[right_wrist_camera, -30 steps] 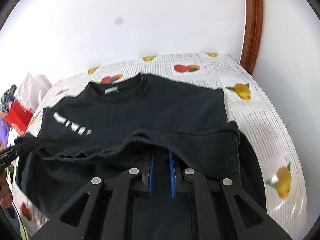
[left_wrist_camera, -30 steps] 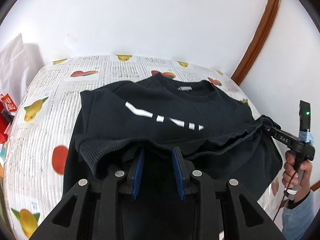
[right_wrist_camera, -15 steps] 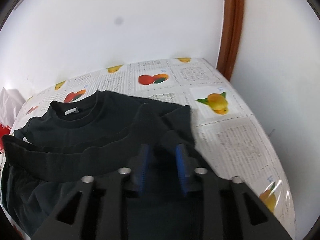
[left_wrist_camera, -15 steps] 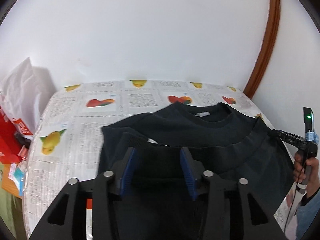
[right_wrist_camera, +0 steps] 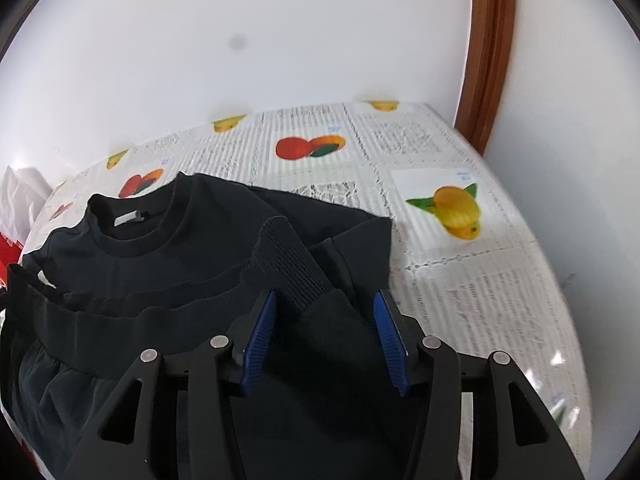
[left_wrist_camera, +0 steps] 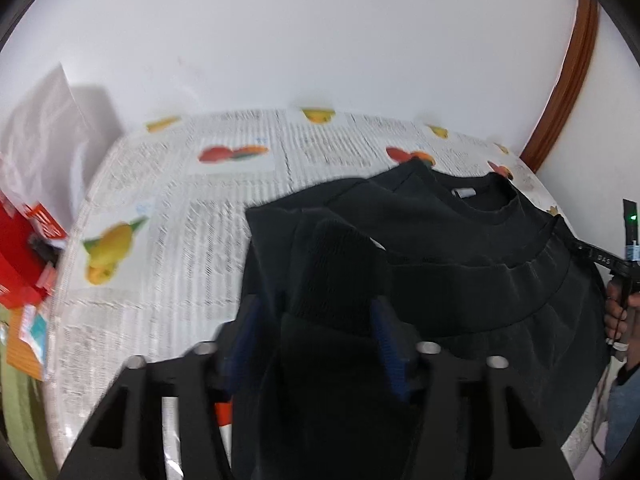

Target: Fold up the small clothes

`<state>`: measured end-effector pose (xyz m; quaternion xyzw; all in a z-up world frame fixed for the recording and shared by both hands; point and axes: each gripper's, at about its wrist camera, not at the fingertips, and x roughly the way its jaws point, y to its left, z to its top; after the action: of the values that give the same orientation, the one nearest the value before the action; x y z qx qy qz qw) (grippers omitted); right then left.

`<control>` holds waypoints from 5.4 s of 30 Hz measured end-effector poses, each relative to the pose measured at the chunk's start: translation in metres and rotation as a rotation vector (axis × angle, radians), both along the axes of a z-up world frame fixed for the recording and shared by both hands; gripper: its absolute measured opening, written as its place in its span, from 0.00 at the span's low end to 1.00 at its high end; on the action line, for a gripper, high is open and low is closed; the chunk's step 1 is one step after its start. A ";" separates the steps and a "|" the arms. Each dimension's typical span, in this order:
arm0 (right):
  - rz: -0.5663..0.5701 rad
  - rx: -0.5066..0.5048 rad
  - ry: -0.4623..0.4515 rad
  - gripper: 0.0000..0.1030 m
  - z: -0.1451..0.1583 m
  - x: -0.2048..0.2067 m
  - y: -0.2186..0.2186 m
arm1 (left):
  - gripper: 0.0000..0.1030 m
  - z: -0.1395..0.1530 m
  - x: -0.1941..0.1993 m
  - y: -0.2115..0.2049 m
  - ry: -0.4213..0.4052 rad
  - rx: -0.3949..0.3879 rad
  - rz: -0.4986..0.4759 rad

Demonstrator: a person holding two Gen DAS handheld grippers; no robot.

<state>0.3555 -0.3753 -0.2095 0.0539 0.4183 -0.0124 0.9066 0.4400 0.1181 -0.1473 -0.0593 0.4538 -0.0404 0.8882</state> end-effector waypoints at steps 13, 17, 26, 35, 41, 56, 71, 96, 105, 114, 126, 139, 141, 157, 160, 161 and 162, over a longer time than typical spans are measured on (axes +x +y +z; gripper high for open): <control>0.070 0.104 -0.203 0.13 0.048 -0.029 -0.007 | 0.11 0.064 -0.009 -0.021 -0.205 0.012 0.046; 0.037 0.088 -0.285 0.13 0.062 -0.027 -0.012 | 0.11 0.057 0.012 -0.020 -0.201 0.026 0.120; -0.043 0.091 -0.130 0.13 0.002 0.024 -0.022 | 0.12 0.002 0.052 -0.023 -0.077 0.083 0.155; -0.065 0.111 -0.029 0.30 -0.012 0.035 -0.034 | 0.25 -0.009 0.055 -0.026 -0.030 0.125 0.139; -0.026 0.009 -0.032 0.37 -0.003 0.001 -0.031 | 0.42 -0.009 0.040 -0.027 -0.022 0.144 0.147; -0.128 -0.038 0.007 0.38 -0.023 -0.116 -0.051 | 0.54 -0.012 -0.060 -0.020 0.001 0.194 0.125; 0.018 -0.178 -0.106 0.50 0.017 -0.180 0.068 | 0.57 -0.013 -0.172 0.007 0.000 0.139 0.142; 0.727 -0.207 -0.093 0.57 -0.014 -0.193 0.425 | 0.66 -0.025 -0.262 0.096 -0.012 -0.051 0.201; 0.735 -0.393 -0.131 0.40 -0.035 -0.175 0.458 | 0.66 -0.031 -0.262 0.107 0.003 -0.066 0.212; 0.613 -0.029 -0.271 0.14 0.038 -0.151 0.392 | 0.66 -0.024 -0.254 0.091 0.005 -0.036 0.199; 0.134 0.358 -0.399 0.14 0.053 -0.162 0.170 | 0.66 -0.010 -0.207 0.003 -0.059 -0.049 0.027; 0.146 0.302 -0.190 0.25 -0.017 -0.161 0.114 | 0.67 -0.019 -0.150 -0.139 -0.037 0.009 -0.226; 0.165 0.276 -0.198 0.32 -0.014 -0.161 0.113 | 0.67 -0.022 -0.145 -0.150 -0.057 0.023 -0.212; 0.224 0.063 -0.193 0.24 -0.025 -0.139 0.124 | 0.20 -0.032 -0.146 -0.148 -0.073 -0.030 -0.144; 0.241 0.061 -0.190 0.23 -0.026 -0.137 0.132 | 0.19 -0.030 -0.150 -0.134 -0.082 -0.035 -0.133; 0.245 0.059 -0.190 0.23 -0.026 -0.137 0.135 | 0.19 -0.030 -0.152 -0.130 -0.083 -0.038 -0.126; 0.247 0.060 -0.189 0.23 -0.026 -0.137 0.138 | 0.19 -0.029 -0.154 -0.124 -0.087 -0.040 -0.114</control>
<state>0.2184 -0.2374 -0.2358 0.0300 0.3346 0.1166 0.9347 0.2859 -0.0058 -0.1766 -0.0493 0.4166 -0.1022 0.9020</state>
